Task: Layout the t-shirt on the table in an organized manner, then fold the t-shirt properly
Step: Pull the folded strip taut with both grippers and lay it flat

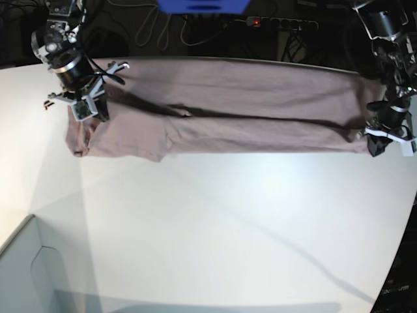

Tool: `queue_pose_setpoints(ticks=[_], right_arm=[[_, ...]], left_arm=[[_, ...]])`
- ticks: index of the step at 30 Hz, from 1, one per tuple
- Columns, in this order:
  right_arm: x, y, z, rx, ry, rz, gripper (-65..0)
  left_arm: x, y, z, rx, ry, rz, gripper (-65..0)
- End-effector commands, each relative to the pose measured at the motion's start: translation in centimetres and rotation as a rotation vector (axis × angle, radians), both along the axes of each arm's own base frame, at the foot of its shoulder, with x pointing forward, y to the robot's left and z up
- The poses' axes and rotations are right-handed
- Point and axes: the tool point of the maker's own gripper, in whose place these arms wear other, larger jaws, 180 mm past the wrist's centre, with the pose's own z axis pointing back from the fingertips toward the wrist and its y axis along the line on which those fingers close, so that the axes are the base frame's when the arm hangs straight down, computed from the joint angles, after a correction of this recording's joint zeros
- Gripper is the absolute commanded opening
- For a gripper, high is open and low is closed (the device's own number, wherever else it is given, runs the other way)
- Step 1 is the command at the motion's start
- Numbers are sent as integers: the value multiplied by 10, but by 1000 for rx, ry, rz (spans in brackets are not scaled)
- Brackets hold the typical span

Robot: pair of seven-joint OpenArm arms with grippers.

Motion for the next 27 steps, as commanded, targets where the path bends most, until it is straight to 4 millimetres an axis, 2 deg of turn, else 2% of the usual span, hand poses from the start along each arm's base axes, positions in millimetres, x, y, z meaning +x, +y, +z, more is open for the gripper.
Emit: queue_pose_setpoints(ticks=[1,7,13,19,27], right_arm=[[4,2,8,22,-40,16,-650],[-5,-12,-10,47,-11,-29,-650],[-9,-32,-12,54,-33,-85,-650],[-15,-31,-24,74,-1,-94,-650],[-7,-31,-22,72,-12,-95,-650]], left_arm=[[7,10,13,16,-42,8,-650],[11,18,12,13,-37,18,-650],[11,15,10,11,-32,16,-650],[7,14,6,6,-19,14,-650],[-7,18,-2,14,12,16,-650]])
